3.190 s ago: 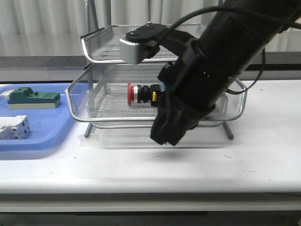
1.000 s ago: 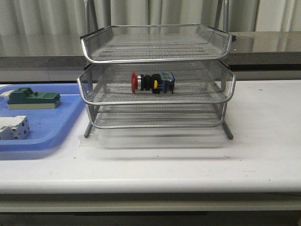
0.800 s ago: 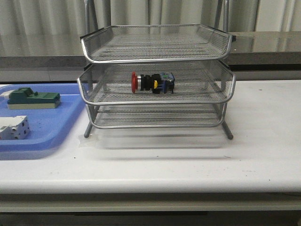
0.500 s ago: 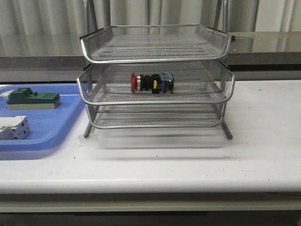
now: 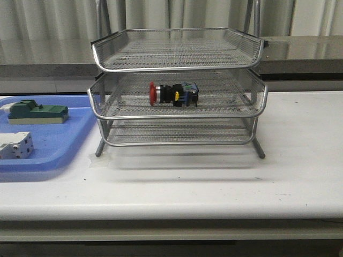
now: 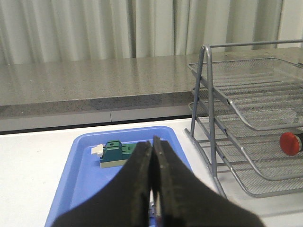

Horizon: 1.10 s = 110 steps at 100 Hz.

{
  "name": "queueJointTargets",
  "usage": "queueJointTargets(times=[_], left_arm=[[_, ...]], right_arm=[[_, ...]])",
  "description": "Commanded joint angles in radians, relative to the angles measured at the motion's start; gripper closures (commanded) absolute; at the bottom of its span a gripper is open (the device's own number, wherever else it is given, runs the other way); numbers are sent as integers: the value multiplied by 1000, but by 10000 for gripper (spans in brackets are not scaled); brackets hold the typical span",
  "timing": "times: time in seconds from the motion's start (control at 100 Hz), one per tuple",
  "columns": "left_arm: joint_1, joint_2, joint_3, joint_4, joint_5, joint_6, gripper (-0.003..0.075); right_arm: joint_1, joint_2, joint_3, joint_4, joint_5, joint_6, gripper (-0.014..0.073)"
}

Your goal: Place button on rack with both arms

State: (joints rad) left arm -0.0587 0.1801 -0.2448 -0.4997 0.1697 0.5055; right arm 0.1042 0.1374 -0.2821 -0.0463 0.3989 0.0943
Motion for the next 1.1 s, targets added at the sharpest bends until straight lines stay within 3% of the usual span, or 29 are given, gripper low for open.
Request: queueJointTargets(times=[0.0, 0.21, 0.57, 1.09], left_arm=[[1, 9, -26, -15, -77, -7, 740], [1, 9, -26, -15, -77, -7, 740], [1, 9, -26, -15, -77, -7, 740], [1, 9, -26, -15, -77, -7, 740]], right_arm=[[-42, -41, 24, 35, -120, -30, 653], [-60, -171, 129, 35, -138, -30, 653], [-60, -168, 289, 35, -330, -29, 653], [-60, -168, 295, 35, -359, -28, 653]])
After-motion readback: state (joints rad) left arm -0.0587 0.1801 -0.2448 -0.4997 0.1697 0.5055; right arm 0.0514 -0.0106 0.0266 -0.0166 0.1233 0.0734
